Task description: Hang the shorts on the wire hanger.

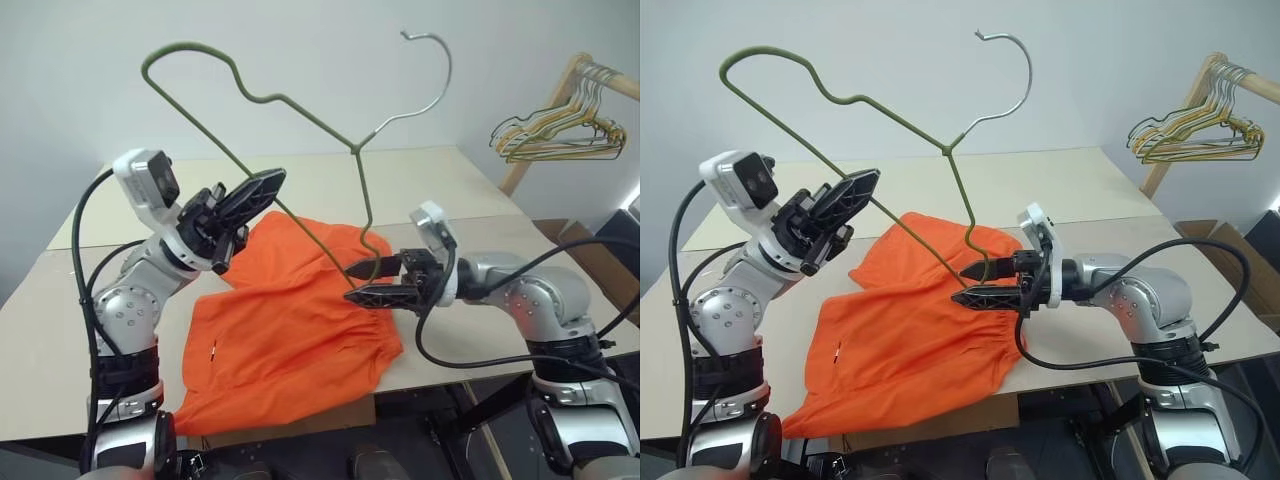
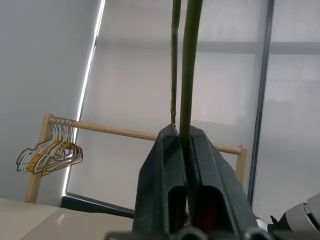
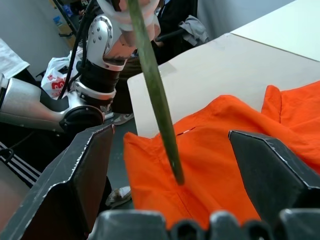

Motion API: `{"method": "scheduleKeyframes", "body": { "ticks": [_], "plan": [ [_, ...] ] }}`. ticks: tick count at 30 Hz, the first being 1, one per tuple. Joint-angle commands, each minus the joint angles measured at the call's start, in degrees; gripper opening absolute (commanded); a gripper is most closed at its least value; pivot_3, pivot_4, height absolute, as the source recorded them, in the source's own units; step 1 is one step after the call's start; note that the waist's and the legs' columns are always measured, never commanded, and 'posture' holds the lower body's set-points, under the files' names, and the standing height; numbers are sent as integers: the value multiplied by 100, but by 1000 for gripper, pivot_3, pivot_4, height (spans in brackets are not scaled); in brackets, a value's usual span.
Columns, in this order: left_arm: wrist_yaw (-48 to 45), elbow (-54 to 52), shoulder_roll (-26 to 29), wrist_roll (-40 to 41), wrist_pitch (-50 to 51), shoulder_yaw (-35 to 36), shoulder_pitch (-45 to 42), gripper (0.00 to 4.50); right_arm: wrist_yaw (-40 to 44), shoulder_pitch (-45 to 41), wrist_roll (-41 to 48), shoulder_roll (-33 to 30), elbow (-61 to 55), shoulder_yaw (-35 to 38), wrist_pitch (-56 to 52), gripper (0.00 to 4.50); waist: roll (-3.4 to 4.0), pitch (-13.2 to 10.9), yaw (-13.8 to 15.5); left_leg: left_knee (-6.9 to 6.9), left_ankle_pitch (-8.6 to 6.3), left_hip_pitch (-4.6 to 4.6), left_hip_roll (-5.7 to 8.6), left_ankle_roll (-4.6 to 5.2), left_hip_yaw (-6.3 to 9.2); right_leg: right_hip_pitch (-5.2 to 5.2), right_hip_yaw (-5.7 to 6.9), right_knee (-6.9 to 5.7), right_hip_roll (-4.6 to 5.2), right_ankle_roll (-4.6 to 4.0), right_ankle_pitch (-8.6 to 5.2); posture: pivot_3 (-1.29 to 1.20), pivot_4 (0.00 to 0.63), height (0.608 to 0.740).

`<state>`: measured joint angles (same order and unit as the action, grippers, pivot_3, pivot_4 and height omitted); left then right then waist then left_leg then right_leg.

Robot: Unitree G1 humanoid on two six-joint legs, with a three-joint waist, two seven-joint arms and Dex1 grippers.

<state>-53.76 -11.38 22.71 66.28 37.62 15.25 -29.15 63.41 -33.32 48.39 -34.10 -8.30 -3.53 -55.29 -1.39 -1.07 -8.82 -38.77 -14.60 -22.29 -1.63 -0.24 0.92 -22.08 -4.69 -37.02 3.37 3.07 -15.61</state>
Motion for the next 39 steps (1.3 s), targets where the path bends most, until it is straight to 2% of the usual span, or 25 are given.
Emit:
{"method": "scheduleKeyframes", "body": {
  "ticks": [1,8,10,11,13,14,17,21,24,27,33,36,39],
  "plan": [
    [-13,-166,-12,-60,-128,-22,-19,0,-41,-128,34,-55,-104,113,-31,3420,0,0,0,0,0,0,0,0,0,0,0,0,0,0,0,-140,0,740],
    [-41,-188,-52,-172,-196,-60,35,0,-86,-122,13,-74,-47,141,-8,1050,0,0,-3,0,0,0,0,0,0,0,0,0,0,0,0,-143,0,740],
    [-54,-216,-77,-361,-346,-105,65,0,-99,-121,-1,-73,-33,144,11,272,0,0,-3,0,0,0,0,0,0,0,0,1,0,0,0,-144,0,740],
    [-89,-239,-103,-497,-478,-145,102,0,-109,-116,9,-63,-29,155,1,29,0,0,-2,0,0,0,0,0,0,0,0,1,0,0,0,-144,0,740],
    [-139,-229,-140,-589,-577,-193,160,0,-115,-107,18,-44,-34,175,-2,29,0,0,-1,0,0,0,-1,0,-1,0,0,1,-1,0,0,-144,0,740],
    [-98,-174,-123,-631,-511,-263,189,529,-128,-95,40,-27,-53,206,5,0,0,0,-1,0,0,0,0,0,-1,0,0,1,0,0,0,-144,0,740],
    [-164,-110,-29,-859,-468,-470,288,1418,-142,-52,138,15,-126,305,33,0,0,0,3,0,0,0,0,0,-1,0,0,1,-1,0,0,-150,0,740],
    [-328,-140,576,-2058,-547,-1367,569,2661,-425,6,603,109,-236,774,-162,0,4,-2,-11,3,0,1,1,0,-6,0,-1,1,-1,0,0,-152,0,740],
    [-354,-107,1032,-3040,-816,-2003,848,3716,-634,271,843,-211,-379,1142,-499,0,10,-5,-8,7,0,1,1,0,-16,-1,-1,3,-3,-1,-1,-160,0,740],
    [-406,-155,1288,-3515,-1081,-2165,1049,4484,-798,710,1060,-712,-491,1442,-994,0,10,-6,26,7,0,-5,0,0,-38,-4,3,8,-2,-1,-1,-171,0,740],
    [-661,-377,1912,-4530,-1774,-2498,1240,4484,-1083,2279,1306,-1613,-535,2325,-1838,0,9,-7,26,7,-2,-2,-6,4,-65,-5,-4,9,-5,-4,-4,-190,0,740],
    [-817,-449,2108,-4831,-1992,-2637,1218,4484,-1221,3088,1353,-1843,-555,2811,-2097,0,10,-8,28,9,-6,-3,-7,9,-74,-6,-9,13,-5,-2,-6,-198,0,740],
    [-944,-531,2153,-4918,-2047,-2694,1156,4484,-660,3639,1580,-2322,-10,2937,-2718,0,13,-8,7,6,-6,2,-7,9,-90,-4,-24,12,-4,1,-6,-211,0,740]
  ]
}}
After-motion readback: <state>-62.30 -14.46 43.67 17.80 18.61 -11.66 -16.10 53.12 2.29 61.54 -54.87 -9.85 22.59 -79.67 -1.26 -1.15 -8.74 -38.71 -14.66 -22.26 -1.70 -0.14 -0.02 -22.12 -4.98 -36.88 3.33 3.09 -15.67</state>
